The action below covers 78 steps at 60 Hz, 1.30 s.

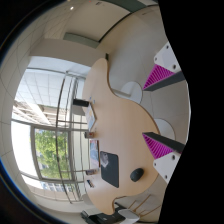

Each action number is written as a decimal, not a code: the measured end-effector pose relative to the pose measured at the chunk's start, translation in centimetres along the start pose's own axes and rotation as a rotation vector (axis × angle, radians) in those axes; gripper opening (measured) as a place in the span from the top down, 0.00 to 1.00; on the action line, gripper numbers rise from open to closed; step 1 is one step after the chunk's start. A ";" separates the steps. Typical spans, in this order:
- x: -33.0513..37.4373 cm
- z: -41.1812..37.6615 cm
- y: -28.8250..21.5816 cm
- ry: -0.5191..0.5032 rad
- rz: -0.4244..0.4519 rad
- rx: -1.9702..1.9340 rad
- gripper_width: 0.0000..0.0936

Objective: Arrange mouse

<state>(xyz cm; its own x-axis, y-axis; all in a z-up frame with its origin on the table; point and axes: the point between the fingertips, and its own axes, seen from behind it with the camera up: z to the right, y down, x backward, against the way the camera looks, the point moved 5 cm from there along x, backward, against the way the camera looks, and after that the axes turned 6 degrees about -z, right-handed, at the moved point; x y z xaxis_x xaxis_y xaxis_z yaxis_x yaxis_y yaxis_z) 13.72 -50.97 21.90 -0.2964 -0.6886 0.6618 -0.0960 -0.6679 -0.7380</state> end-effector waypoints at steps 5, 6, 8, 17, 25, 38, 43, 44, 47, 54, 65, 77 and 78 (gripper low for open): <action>-0.2 -0.2 0.6 0.004 -0.008 0.004 0.10; -0.3 -0.3 0.8 0.005 -0.011 0.005 0.10; -0.4 -0.3 1.5 0.010 -0.019 0.007 0.10; -0.6 -2.6 5.8 0.001 -0.061 0.024 0.10; -1.5 -7.9 9.9 -0.051 -0.106 0.059 0.10; -5.9 -19.9 10.2 -0.153 -0.100 0.071 0.10; -8.4 -23.8 9.4 -0.177 -0.086 0.070 0.10; -8.9 -24.5 9.3 -0.181 -0.085 0.071 0.10; -10.3 -26.5 8.7 -0.193 -0.078 0.076 0.10; -13.7 -29.8 7.6 -0.195 -0.077 0.102 0.10; -18.4 -32.2 4.5 -0.188 -0.076 0.152 0.10; -21.7 -32.2 1.6 -0.187 -0.082 0.137 0.10; -21.9 -32.2 1.4 -0.187 -0.082 0.134 0.10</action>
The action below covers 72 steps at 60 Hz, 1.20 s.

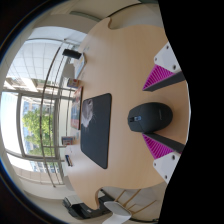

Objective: Arrange mouse

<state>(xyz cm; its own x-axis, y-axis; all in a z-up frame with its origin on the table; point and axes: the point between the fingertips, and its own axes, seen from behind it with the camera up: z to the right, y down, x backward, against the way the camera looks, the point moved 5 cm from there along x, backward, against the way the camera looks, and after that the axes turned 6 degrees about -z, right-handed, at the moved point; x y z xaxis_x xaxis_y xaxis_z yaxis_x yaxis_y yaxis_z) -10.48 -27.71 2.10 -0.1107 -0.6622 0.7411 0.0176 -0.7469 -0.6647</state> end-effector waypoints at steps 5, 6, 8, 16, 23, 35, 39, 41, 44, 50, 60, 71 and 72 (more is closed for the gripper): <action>-1.2 0.2 -1.0 -0.034 -0.002 -0.027 0.17; -1.4 0.0 -1.1 -0.047 -0.005 -0.034 0.21; -1.6 -0.4 -1.2 -0.077 -0.010 -0.049 0.31; -2.0 -0.3 -1.7 -0.068 0.005 -0.052 0.48; -1.9 -0.1 -1.7 -0.046 -0.020 -0.071 0.56; 0.5 1.0 -4.1 -0.016 -0.017 -0.109 0.58; 2.0 2.1 -7.4 0.006 0.033 -0.124 0.58; 2.7 2.5 -9.7 0.016 0.062 -0.133 0.58; 3.6 3.1 -13.4 0.027 0.119 -0.150 0.58; 5.0 3.2 -22.3 0.032 0.251 -0.149 0.58; 0.5 -1.1 -31.4 -0.018 0.350 -0.086 0.59; -11.7 -6.3 -27.8 -0.084 0.142 -0.067 0.58; -12.7 -6.5 -27.2 -0.084 0.121 -0.072 0.58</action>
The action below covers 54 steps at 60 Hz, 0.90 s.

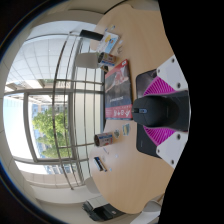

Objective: Arrange mouse

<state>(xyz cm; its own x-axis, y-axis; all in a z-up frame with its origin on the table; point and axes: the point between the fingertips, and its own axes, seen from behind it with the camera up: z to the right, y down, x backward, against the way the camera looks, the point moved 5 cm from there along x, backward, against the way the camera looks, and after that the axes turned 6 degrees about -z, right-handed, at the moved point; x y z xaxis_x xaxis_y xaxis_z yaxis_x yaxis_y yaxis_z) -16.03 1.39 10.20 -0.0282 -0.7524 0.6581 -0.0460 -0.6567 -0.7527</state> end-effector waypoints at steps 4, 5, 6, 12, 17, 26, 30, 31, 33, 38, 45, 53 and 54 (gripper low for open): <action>-3.0 -0.4 3.0 0.003 -0.069 -0.012 0.56; -3.4 -0.5 3.5 0.003 -0.085 -0.014 0.55; -3.8 -0.5 4.0 0.003 -0.097 -0.014 0.54; -5.2 -0.8 6.4 0.000 -0.148 -0.003 0.47; -4.5 -0.6 6.2 0.028 -0.136 0.007 0.34; -0.5 -0.3 4.6 0.070 -0.106 0.000 0.11; 2.2 -0.4 3.7 0.089 -0.085 0.000 0.09; 3.4 -0.4 3.3 0.096 -0.086 0.001 0.09; 4.9 -0.5 3.1 0.104 -0.072 0.000 0.09; 9.0 -0.9 2.4 0.117 -0.035 0.004 0.10; 14.2 -1.5 2.7 0.125 -0.008 0.009 0.10; 19.8 -2.1 4.2 0.135 0.009 0.026 0.10; 20.4 -2.2 4.5 0.136 0.012 0.028 0.10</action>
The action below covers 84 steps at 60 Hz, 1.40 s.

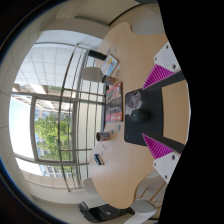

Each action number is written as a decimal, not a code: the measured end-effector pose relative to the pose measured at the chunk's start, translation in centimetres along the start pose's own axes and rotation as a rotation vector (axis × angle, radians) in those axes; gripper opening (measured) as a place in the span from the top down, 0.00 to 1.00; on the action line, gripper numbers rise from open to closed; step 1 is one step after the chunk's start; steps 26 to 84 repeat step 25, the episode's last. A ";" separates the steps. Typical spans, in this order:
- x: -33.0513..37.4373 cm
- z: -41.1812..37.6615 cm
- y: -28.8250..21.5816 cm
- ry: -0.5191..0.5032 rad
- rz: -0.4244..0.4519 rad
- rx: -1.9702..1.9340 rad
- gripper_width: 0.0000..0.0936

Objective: Arrange mouse

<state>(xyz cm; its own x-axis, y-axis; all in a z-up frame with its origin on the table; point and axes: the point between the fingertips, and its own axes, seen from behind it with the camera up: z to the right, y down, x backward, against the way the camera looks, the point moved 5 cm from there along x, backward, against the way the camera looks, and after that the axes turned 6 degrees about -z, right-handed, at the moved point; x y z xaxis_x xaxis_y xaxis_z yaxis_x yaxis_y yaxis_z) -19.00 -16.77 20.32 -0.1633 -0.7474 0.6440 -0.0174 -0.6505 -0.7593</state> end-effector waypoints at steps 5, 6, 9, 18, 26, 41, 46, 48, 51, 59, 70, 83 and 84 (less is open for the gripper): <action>2.9 -0.1 1.5 0.005 0.008 0.006 0.10; 3.3 -0.1 1.7 0.004 0.009 0.007 0.10; 4.5 -0.3 2.5 0.005 0.009 0.007 0.10; 7.1 -1.1 4.5 -0.010 -0.003 -0.005 0.10; 7.7 -1.2 4.9 -0.013 -0.002 0.010 0.10; 7.7 -1.2 4.9 -0.013 -0.002 0.010 0.10; 7.7 -1.2 4.9 -0.013 -0.002 0.010 0.10; 7.7 -1.2 4.9 -0.013 -0.002 0.010 0.10; 7.7 -1.2 4.9 -0.013 -0.002 0.010 0.10; 7.7 -1.2 4.9 -0.013 -0.002 0.010 0.10; 7.7 -1.2 4.9 -0.013 -0.002 0.010 0.10; 7.7 -1.2 4.9 -0.013 -0.002 0.010 0.10; 7.7 -1.2 4.9 -0.013 -0.002 0.010 0.10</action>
